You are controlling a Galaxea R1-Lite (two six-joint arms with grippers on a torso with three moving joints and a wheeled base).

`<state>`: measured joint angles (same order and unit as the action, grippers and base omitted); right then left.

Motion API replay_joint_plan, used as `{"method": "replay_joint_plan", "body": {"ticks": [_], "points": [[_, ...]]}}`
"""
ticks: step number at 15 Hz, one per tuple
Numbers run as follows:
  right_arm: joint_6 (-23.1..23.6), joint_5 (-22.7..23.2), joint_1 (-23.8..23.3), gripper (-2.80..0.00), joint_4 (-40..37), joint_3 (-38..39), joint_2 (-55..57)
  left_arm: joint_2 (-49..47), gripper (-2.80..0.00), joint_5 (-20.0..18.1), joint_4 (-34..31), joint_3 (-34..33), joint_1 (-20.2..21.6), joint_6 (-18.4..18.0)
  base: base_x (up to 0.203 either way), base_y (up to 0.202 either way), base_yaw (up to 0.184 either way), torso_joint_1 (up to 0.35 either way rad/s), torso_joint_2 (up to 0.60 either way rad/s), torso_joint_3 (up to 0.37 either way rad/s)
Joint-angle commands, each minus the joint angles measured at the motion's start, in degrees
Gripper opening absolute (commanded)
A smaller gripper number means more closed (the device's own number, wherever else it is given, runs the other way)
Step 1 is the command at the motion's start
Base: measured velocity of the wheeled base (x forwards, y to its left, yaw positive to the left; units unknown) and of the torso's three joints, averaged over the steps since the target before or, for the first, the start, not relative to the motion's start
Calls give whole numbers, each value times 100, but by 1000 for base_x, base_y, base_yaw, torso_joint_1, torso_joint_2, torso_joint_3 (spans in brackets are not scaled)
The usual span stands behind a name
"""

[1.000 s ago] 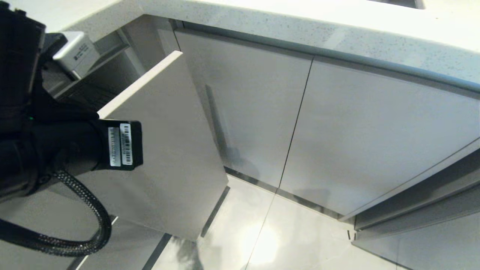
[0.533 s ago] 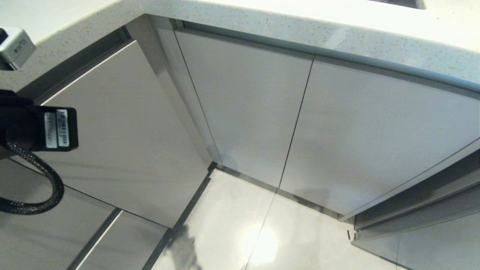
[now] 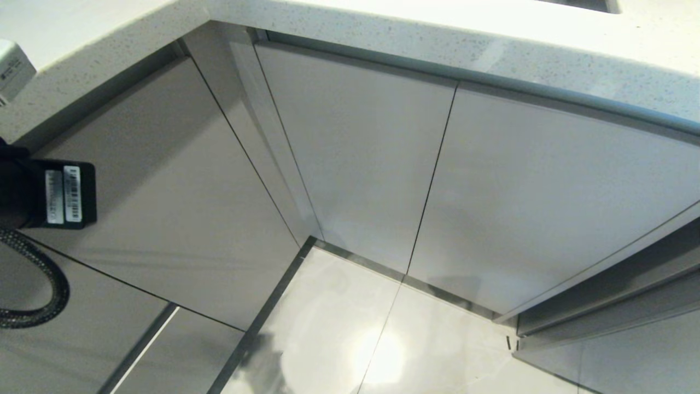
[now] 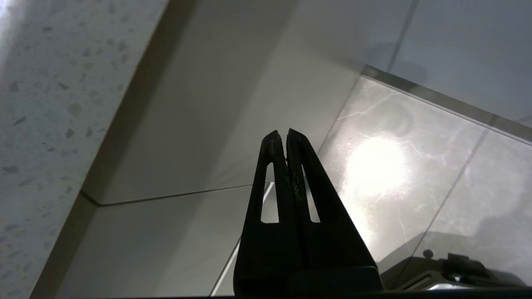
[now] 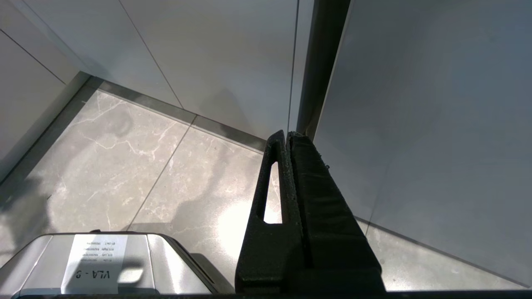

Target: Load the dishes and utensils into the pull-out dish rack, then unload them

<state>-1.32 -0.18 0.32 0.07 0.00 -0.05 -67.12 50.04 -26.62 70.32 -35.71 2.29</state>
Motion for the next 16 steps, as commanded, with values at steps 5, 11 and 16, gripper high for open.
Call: {"method": "replay_joint_plan", "body": {"ticks": [5,11,16], "points": [[0,1,3,-280,1,9,5,1138,-280,-1234,1569,-435,-221,-988,0,0,0,0,0,0],[0,1,3,-280,1,9,5,2863,-280,-4926,1896,-554,1012,-1325,0,0,0,0,0,0],[0,1,3,-280,1,9,5,4262,-280,-6620,1730,-1178,3082,-1334,0,0,0,0,0,0]]}}
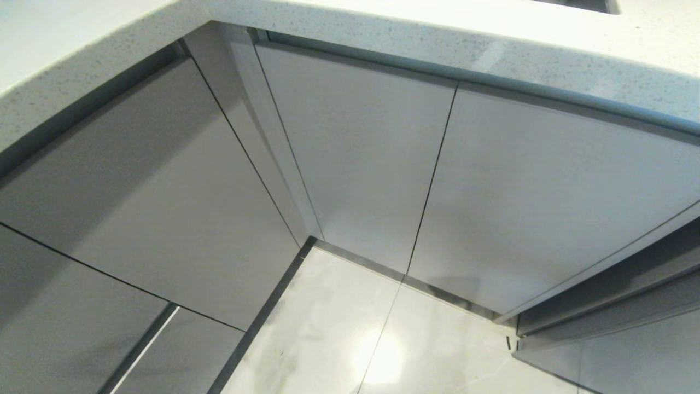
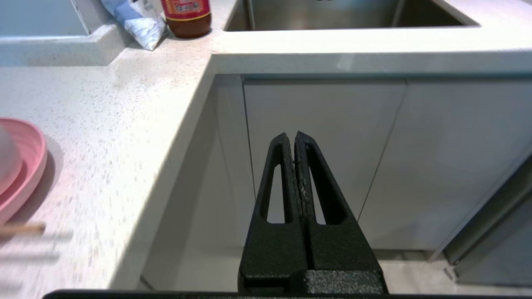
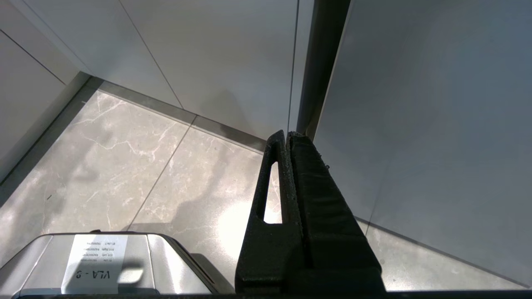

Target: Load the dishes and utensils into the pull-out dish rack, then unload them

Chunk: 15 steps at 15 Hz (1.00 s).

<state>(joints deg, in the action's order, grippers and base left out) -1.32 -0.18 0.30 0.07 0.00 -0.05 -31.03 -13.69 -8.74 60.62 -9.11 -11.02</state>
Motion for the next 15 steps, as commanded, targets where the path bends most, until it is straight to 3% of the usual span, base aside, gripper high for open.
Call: {"method": "replay_joint_plan", "body": {"ticks": [1,4,9,11,13,15], "points": [[0,1,5,-280,1,9,5,980,-280,-333,-168,-439,575,-4,0,0,0,0,0,0],[0,1,5,-280,1,9,5,1938,-280,-300,-597,-1401,1004,8,0,0,0,0,0,0],[0,1,5,-280,1,9,5,3043,-280,279,-709,-3113,910,461,0,0,0,0,0,0],[0,1,5,-280,1,9,5,3084,-280,618,108,-4173,900,491,0,0,0,0,0,0],[0,1,5,-280,1,9,5,3097,-280,851,1316,-5421,897,417,0,0,0,0,0,0],[0,1,5,-280,1,8,5,3099,-280,1020,1565,-6192,895,385,0,0,0,0,0,0]]}}
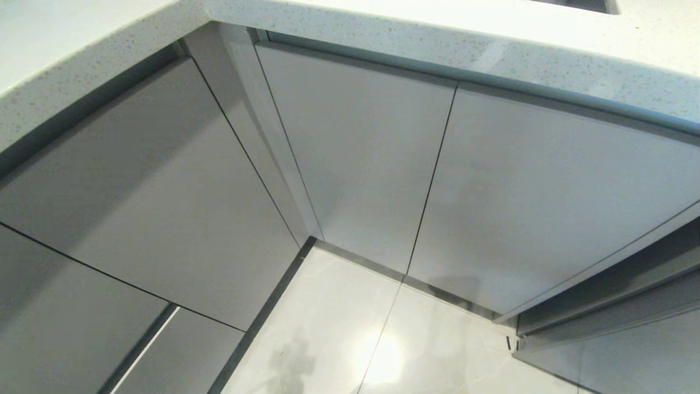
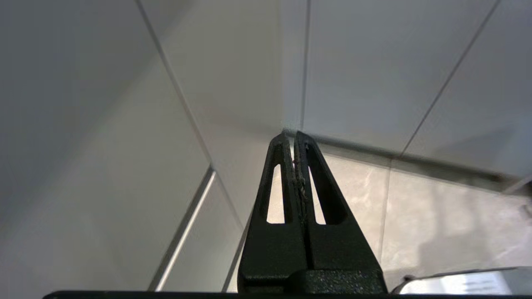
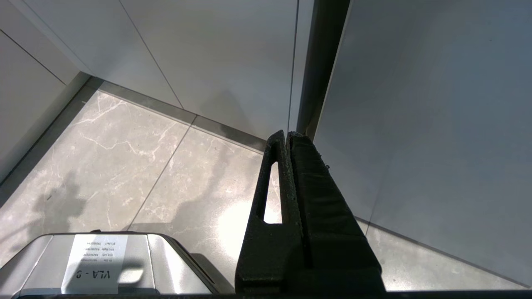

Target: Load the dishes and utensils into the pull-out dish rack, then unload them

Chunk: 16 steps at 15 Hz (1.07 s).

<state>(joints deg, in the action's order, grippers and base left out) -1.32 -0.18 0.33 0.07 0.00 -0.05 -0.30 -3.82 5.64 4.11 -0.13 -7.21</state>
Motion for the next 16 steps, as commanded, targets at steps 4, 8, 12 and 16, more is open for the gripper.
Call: {"method": "replay_joint_plan", "body": {"ticks": [4,8,12,16], "points": [[0,1,2,-280,1,9,5,30,-280,179,-398,-490,-13,546,0,0,0,0,0,0],[0,1,2,-280,1,9,5,30,-280,457,-362,-498,-4,1139,0,0,0,0,0,0],[0,1,2,-280,1,9,5,30,-280,470,-353,-499,-4,1170,0,0,0,0,0,0],[0,1,2,-280,1,9,5,30,-280,471,-353,-499,-4,1178,0,0,0,0,0,0]]}}
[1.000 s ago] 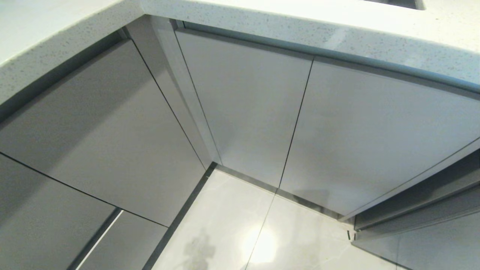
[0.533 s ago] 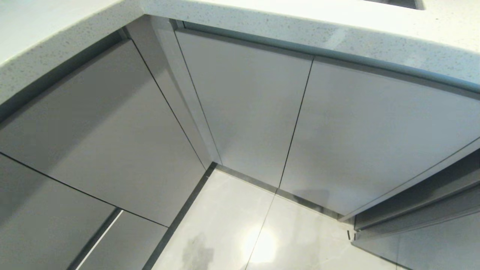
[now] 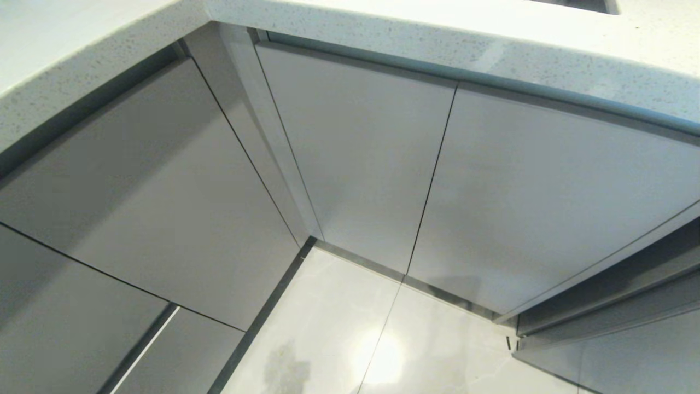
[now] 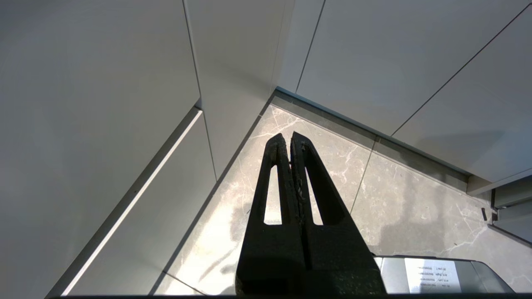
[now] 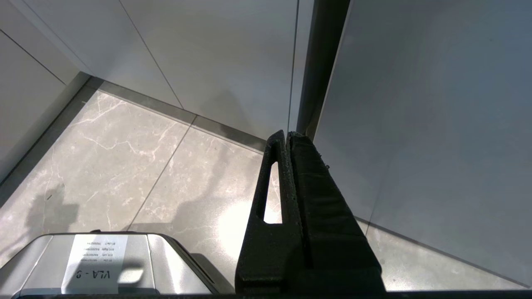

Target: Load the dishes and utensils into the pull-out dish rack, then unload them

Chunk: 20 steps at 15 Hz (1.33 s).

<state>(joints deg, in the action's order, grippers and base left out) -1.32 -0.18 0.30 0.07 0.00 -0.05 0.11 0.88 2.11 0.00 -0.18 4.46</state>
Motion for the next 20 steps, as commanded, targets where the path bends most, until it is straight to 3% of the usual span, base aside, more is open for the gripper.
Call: {"method": "replay_joint_plan", "body": {"ticks": [1,20], "points": [[0,1,5,-280,1,9,5,-11,-280,2,0,-88,-8,19,0,0,0,0,0,0],[0,1,5,-280,1,9,5,-11,-280,0,-9,-79,-8,-42,0,0,0,2,1,172]]}}
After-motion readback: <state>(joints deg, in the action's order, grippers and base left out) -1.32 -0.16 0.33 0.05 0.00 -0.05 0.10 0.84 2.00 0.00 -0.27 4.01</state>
